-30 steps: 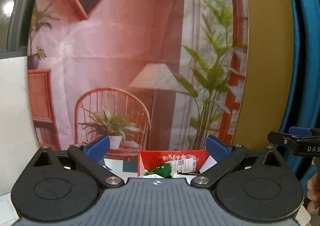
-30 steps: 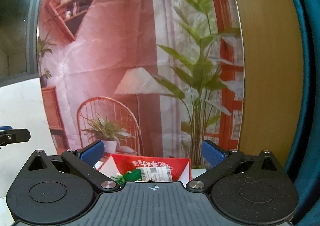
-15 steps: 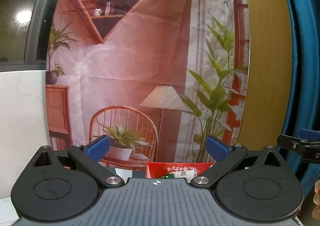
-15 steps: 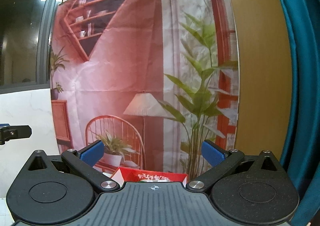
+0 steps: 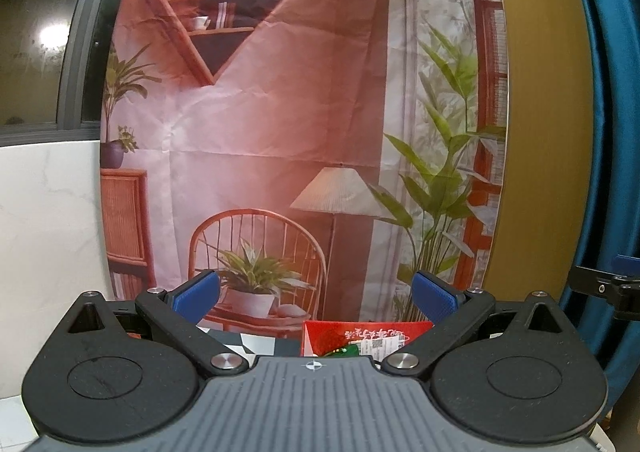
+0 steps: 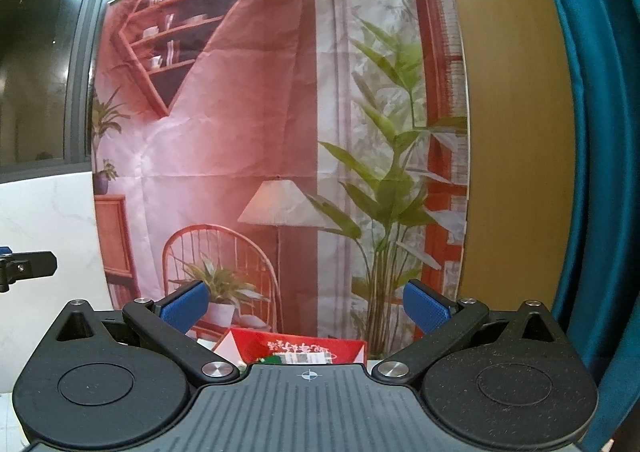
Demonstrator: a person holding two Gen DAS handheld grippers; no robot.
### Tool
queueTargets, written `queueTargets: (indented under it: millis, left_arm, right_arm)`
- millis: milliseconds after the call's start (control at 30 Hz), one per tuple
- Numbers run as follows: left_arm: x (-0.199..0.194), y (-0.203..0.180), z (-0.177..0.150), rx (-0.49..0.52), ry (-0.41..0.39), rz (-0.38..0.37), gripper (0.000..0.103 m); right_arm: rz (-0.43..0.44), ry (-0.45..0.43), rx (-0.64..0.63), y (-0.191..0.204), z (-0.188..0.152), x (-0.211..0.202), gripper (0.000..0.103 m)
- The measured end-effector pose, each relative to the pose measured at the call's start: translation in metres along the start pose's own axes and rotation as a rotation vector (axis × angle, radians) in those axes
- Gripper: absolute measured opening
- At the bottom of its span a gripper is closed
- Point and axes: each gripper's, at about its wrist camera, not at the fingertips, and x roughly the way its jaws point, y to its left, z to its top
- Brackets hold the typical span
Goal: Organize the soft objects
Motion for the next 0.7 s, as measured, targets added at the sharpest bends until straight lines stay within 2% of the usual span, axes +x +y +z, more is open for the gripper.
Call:
queueTargets:
  millis: [700]
  left_arm:
    - [-0.0011,0.0009,-0.0016,0.025,0.0,0.013,0.103]
  right_arm:
    - [-0.003,0.008,0.006,-0.003,-0.0025,0.0022,0.103]
